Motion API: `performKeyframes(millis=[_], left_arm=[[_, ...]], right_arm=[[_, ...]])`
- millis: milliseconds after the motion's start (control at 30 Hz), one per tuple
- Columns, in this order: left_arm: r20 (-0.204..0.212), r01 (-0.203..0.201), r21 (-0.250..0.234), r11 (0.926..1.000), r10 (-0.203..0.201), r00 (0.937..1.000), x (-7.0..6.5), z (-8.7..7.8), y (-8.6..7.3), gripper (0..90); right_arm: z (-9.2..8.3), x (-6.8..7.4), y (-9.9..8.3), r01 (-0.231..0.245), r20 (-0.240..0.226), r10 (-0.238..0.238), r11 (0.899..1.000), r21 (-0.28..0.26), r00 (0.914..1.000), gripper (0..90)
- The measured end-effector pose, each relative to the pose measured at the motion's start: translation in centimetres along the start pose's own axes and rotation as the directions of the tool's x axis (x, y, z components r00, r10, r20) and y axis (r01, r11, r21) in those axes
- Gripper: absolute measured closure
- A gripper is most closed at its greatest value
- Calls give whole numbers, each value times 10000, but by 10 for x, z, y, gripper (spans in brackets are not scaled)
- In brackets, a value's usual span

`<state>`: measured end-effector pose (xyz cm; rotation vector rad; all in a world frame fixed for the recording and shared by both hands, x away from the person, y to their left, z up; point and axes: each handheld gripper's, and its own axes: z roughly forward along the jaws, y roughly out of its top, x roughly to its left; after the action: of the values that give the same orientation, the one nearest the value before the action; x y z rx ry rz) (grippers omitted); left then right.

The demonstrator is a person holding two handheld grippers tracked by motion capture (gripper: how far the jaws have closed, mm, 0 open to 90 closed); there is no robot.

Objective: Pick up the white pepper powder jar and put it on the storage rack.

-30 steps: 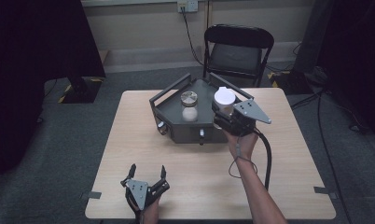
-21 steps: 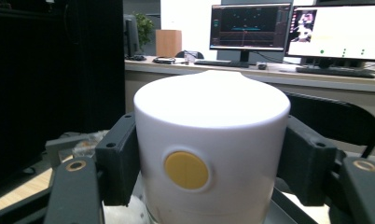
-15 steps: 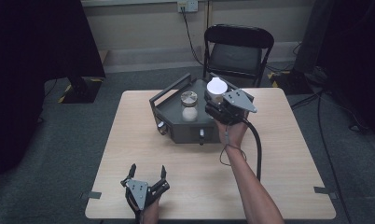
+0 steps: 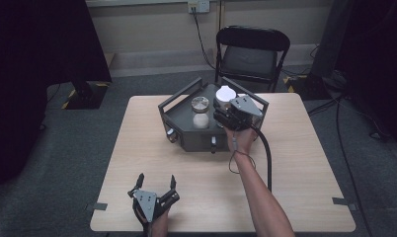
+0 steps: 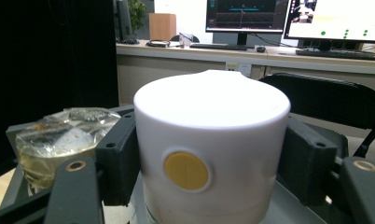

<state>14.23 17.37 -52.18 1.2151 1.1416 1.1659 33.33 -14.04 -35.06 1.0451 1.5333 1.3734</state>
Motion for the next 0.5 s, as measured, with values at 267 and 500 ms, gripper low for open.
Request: performKeyframes(millis=[267,500], left_arm=[[0,-2,2,10000,2,10000,0,0,0,0],[-2,-3,4,10000,3,10000,0,0,0,0]], right_arm=[[0,-2,-2,-40,96,39,10000,89,9999,304],[-1,1,-3,14,166,-16,9999,107,9999,303]])
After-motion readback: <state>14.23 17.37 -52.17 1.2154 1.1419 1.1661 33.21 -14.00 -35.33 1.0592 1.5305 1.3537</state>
